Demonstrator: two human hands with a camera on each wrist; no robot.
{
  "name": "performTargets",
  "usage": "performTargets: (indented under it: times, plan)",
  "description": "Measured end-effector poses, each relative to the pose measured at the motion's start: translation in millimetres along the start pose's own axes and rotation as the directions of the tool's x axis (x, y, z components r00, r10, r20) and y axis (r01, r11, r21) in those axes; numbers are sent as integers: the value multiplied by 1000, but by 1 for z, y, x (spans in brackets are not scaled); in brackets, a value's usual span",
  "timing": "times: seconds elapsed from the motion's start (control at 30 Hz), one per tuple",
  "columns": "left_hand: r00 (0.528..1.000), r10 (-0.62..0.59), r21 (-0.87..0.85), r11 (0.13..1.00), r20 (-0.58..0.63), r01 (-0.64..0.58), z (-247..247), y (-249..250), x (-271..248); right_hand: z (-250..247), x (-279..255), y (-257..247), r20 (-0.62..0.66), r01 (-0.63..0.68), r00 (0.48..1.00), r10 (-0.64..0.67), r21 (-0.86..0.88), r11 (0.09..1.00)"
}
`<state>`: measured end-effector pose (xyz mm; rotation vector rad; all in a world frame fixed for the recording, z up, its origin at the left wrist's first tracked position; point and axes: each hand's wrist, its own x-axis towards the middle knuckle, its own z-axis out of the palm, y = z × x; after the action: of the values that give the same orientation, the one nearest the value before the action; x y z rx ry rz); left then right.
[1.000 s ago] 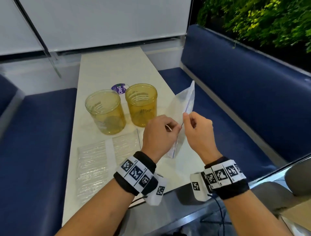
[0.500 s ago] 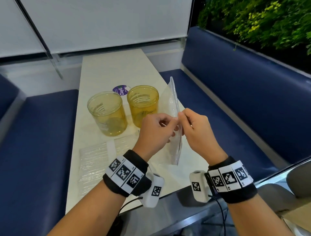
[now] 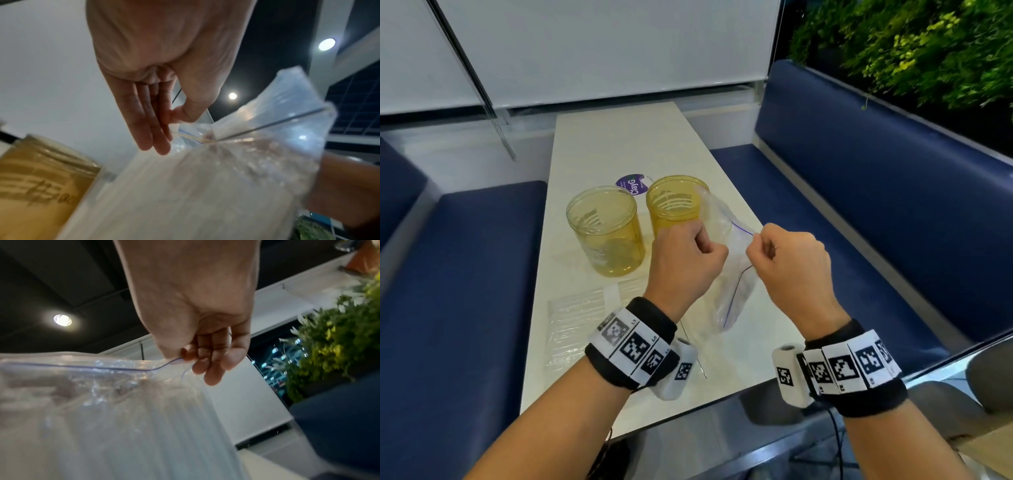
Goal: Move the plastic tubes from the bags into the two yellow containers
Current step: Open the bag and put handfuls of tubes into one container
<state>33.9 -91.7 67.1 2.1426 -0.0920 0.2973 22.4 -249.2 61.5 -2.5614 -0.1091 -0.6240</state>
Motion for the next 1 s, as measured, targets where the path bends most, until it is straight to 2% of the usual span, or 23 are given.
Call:
performTargets:
  times: [0.1,0.2,0.3,0.4,0.47,0.53,0.6,0.77,0.83,0.9,1.0]
  plan:
    - [999,45,105,993,-7,-44,-8,3,1,-5,5,6,-40,-44,998,43,-11,999]
    - [988,124,215,966,87,-140,-12,11,3,-11,9,0,10,-10,1000,10,8,1000]
    - [985,89,379,915,150,-140,-15,14,12,-14,18,-4,77,54,996,-47,-98,994]
    - [998,24,474,880,54,-47,-22,18,19,-21,31,-2,205,-22,974,94,-328,945]
    - [1000,-3,508,861,15,-5,-26,21,23,-25,36,-1,177,-108,965,194,-405,908]
    - [999,-25,562,827,31,3,-30,22,25,-26,41,-2,126,-168,964,235,-398,902]
    - [994,-44,614,789,100,-27,-35,17,27,-28,46,4,101,-205,959,266,-405,891]
    - [981,-106,610,793,165,-17,-50,4,29,-30,51,24,203,-212,921,332,-453,866]
    - [980,-95,598,801,177,-30,-46,6,26,-23,49,26,203,-178,931,303,-471,864]
    - [983,-60,555,831,171,-46,-40,8,22,-15,47,26,129,-146,964,233,-474,868]
    - [983,-38,428,903,182,-44,-32,9,18,-14,50,18,-74,-15,997,-12,-361,933]
